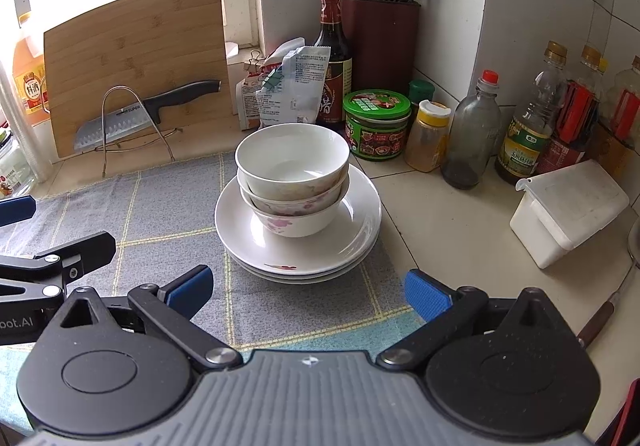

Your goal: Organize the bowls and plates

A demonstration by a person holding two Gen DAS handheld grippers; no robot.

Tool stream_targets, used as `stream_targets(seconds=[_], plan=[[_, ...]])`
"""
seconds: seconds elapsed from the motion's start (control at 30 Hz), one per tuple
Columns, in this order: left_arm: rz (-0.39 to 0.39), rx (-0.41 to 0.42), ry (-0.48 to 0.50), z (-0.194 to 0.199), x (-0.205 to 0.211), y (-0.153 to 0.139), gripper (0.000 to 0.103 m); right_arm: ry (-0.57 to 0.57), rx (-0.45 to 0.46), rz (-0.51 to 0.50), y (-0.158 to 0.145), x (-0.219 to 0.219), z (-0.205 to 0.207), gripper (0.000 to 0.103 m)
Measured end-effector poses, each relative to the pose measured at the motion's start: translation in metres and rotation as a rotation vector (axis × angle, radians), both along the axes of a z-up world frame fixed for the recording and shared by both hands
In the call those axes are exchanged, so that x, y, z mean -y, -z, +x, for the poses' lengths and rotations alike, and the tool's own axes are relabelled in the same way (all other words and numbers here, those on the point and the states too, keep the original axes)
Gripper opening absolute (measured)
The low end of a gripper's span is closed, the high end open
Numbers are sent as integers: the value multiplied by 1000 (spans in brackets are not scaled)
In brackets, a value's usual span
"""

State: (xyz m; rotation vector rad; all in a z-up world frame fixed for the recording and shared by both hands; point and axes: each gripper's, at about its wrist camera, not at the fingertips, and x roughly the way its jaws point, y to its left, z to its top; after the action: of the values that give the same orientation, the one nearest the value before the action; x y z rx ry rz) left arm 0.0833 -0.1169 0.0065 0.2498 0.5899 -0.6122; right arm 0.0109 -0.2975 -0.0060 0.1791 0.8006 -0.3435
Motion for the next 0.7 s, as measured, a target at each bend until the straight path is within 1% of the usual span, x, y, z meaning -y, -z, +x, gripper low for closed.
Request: stream_targets(seconds=[0.7], plan=[[22,-12,-16,0,1,-2,102,4,5,-10,-3,0,-1,103]])
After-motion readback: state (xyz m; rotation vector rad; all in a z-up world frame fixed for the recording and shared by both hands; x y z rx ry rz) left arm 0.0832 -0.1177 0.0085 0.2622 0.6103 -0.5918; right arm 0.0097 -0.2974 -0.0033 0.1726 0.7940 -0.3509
